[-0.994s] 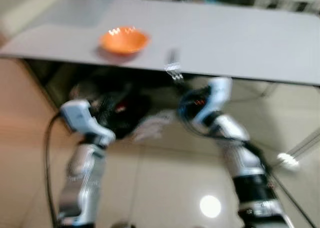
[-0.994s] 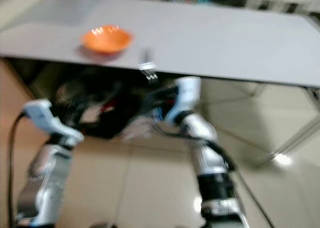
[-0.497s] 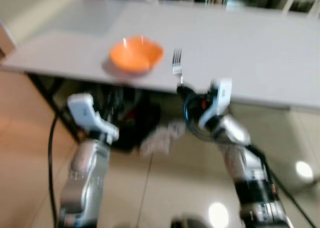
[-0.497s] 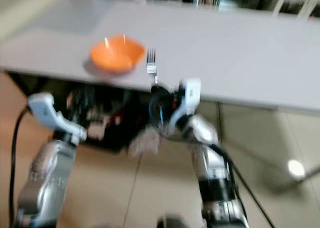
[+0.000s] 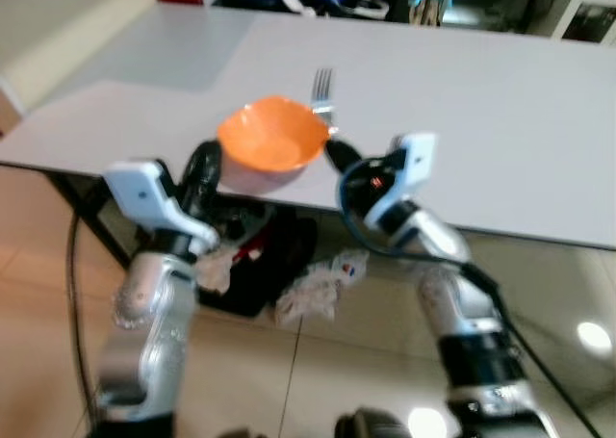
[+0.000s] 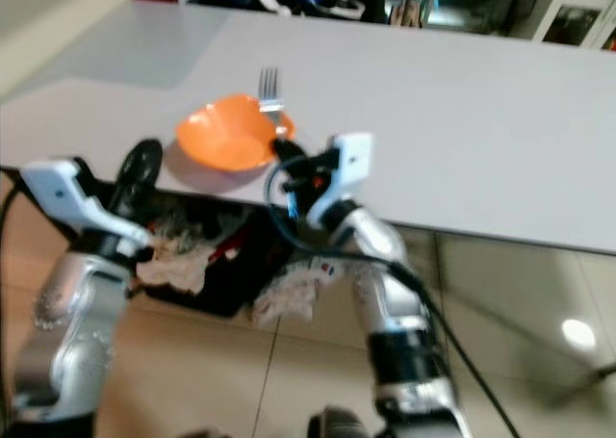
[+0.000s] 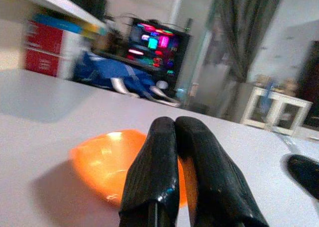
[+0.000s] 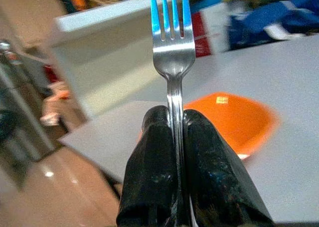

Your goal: Setting the table

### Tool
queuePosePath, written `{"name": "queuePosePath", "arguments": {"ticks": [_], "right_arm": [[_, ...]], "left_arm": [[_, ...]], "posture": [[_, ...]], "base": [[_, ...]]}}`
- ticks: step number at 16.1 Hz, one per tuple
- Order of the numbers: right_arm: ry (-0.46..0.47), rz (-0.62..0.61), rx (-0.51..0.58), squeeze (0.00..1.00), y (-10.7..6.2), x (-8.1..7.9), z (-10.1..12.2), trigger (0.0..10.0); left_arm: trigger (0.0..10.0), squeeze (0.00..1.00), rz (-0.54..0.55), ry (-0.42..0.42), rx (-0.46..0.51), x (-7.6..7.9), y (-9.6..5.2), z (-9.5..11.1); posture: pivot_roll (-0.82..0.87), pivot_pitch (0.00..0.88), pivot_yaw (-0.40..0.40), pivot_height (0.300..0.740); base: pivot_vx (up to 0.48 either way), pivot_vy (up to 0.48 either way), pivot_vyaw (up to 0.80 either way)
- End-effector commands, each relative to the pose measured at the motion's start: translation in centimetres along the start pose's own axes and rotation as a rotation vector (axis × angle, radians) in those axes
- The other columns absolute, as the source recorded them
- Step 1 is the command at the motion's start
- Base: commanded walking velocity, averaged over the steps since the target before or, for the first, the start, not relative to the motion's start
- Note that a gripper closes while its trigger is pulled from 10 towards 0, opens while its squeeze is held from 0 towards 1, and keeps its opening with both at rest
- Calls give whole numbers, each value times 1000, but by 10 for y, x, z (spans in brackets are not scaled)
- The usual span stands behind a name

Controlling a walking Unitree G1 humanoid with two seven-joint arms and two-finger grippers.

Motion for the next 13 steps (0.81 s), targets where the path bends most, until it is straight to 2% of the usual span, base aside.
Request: {"name": "queuePosePath", "arguments": {"ticks": [1, 4, 7, 9, 10, 12, 13], "right_arm": [[-15, 6, 31, 0, 7, -8, 9, 10000], [-51, -42, 28, 0, 9, -2, 10, 10000], [-96, -221, 11, 0, 11, 23, 13, 10000], [-128, -318, 17, 0, 10, 35, 22, 10000], [-139, -337, 27, 0, 9, 37, 25, 10000], [-150, -353, 37, 0, 8, 38, 30, 10000], [-155, -340, 24, 0, 8, 35, 30, 10000]], "left_arm": [[10000, 0, 19, 29, -9, -7, 0, 1], [10000, 0, 42, 50, -50, -11, 0, -6], [10000, 0, 86, 46, -80, -16, 1, -10], [10000, 0, 84, 35, -99, -16, 2, -10], [10000, 0, 95, 32, -96, -17, 1, -10], [10000, 0, 98, 43, -92, -16, 0, -9], [10000, 0, 93, 47, -89, -12, -1, -8]], "posture": [[-103, 84, -6, 740], [-103, 79, -6, 740], [-100, 78, -5, 740], [-100, 85, -6, 740], [-105, 89, -6, 740], [-111, 98, -10, 740], [-116, 107, -13, 740]], "base": [[480, 0, 0], [465, 0, 0], [0, 0, 0], [0, 480, -787], [0, 0, -775], [0, 0, -800], [0, 0, 0]]}}
Point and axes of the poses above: a point about 5 cm out from each wrist's last joint towards the gripper, its own y axis pointing out of the wrist towards the gripper, its own z axis along the axis of the wrist's last joint, x = y × z, the point moved 4 cm from there along y, pointing out of the wrist towards the gripper, and after that the axes turned 14 degrees about y, right-handed, at the moved point
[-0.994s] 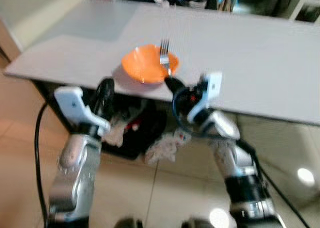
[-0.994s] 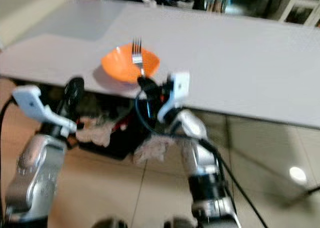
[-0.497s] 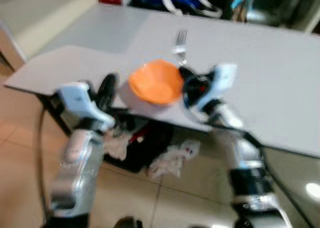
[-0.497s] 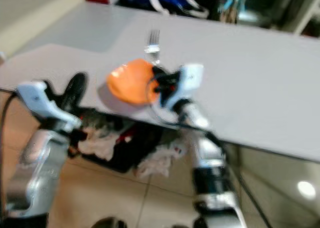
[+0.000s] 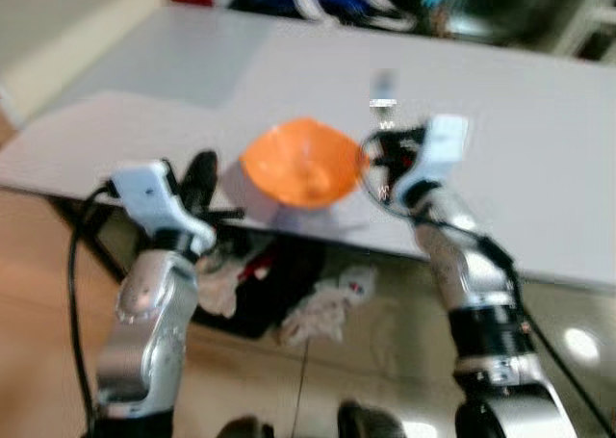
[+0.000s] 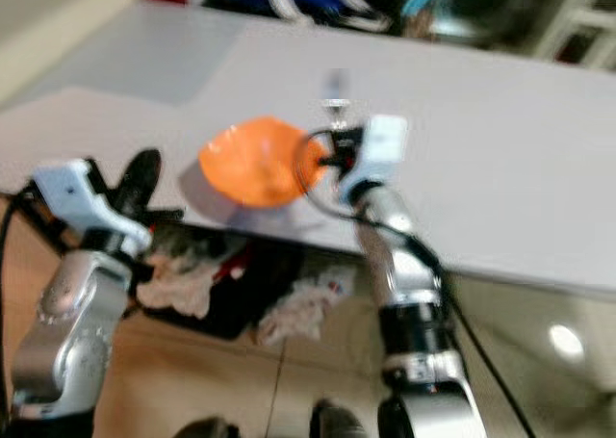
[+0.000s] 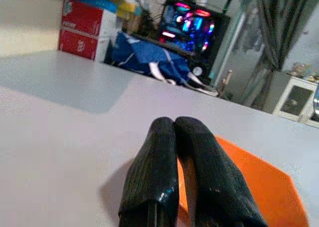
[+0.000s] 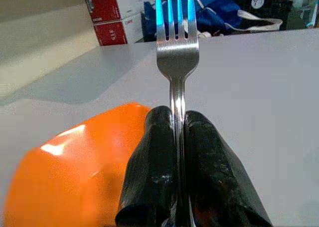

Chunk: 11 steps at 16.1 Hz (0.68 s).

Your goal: Setting the table

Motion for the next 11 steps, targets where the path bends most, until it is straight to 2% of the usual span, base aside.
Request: {"name": "queuePosePath", "arguments": {"ticks": [1, 2, 4, 8, 11], "right_arm": [[-11, -11, -4, 0, -1, 1, 6, 10000], [-59, -58, -68, 0, 1, 6, -6, 10000], [-73, -132, -91, 0, 4, 17, -13, 10000], [-130, -292, -50, 0, 17, 48, 1, 10000], [-150, -302, -52, 0, 33, 48, 8, 10000]], "left_arm": [[10000, 0, -19, 3, 14, 7, -1, 5], [10000, 0, -31, 14, 22, 11, -2, 6], [10000, 0, -51, 25, 32, 17, -2, 9], [10000, 0, -137, 65, 54, 36, -9, 15], [10000, 0, -145, 87, 51, 40, -13, 16]], "posture": [[-119, 109, -14, 740], [-121, 112, -17, 740], [-121, 119, -22, 740], [-114, 138, -32, 740], [-108, 160, -38, 740]], "base": [[0, 0, 0], [0, 0, 0], [0, 0, 0], [0, 0, 0], [0, 0, 0]]}}
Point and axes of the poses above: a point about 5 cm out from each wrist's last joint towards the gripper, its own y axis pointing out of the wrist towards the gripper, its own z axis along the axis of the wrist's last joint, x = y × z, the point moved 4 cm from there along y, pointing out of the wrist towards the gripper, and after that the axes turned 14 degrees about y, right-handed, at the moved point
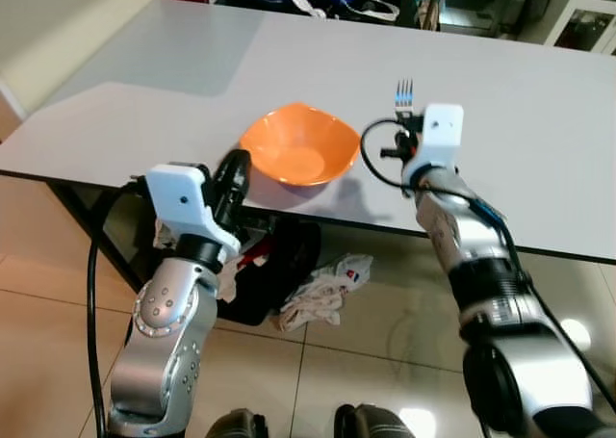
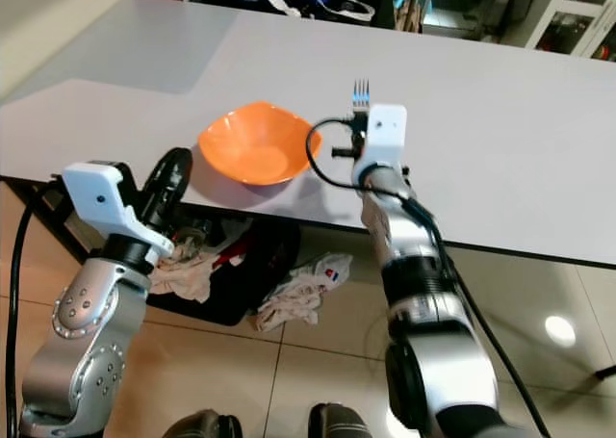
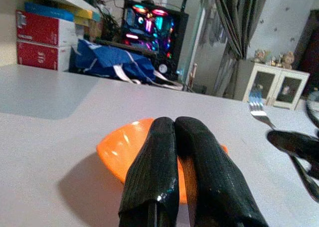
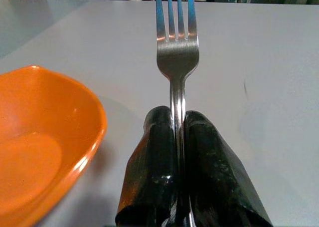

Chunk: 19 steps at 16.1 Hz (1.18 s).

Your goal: Setting the table

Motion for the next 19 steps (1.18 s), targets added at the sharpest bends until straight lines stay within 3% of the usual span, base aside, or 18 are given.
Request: {"name": "queuePosePath", "arguments": {"ticks": [1, 5, 6, 13, 14, 15, 16, 19], "right_arm": [[3, -23, -2, 0, 4, 2, 2, 10000], [24, -63, -57, 0, 7, 8, -9, 10000], [74, -59, -66, 0, 6, 9, -13, 10000], [126, -34, -58, 24, 9, 8, -9, 10000], [115, -21, -58, 361, 9, 5, -11, 10000], [116, -20, -57, 953, 8, 4, -12, 10000], [128, -13, -45, 1000, 8, 3, -11, 10000], [161, 23, 38, 1000, 9, -2, 8, 10000]], "left_arm": [[10000, 0, -18, 27, 2, 4, -3, 4], [10000, 0, -32, 56, -5, 9, -13, 9], [10000, 0, -32, 58, -8, 9, -16, 9], [10000, 0, -41, 68, -23, 13, -21, 13], [10000, 0, -34, 66, -27, 13, -23, 13], [10000, 0, -31, 65, -29, 13, -24, 13], [10000, 0, -30, 65, -29, 12, -24, 14], [10000, 0, -27, 65, -24, 11, -23, 16]], "posture": [[-101, 173, -42, 740], [-89, 212, -46, 740], [-87, 225, -39, 740], [-81, 255, -46, 740], [-78, 259, -48, 740], [-75, 264, -50, 740], [-76, 264, -49, 740], [-77, 260, -47, 740]], "base": [[0, 0, 0], [0, 0, 0], [0, 0, 0], [0, 0, 0], [0, 0, 0], [0, 0, 0], [0, 0, 0], [0, 0, 0]]}}
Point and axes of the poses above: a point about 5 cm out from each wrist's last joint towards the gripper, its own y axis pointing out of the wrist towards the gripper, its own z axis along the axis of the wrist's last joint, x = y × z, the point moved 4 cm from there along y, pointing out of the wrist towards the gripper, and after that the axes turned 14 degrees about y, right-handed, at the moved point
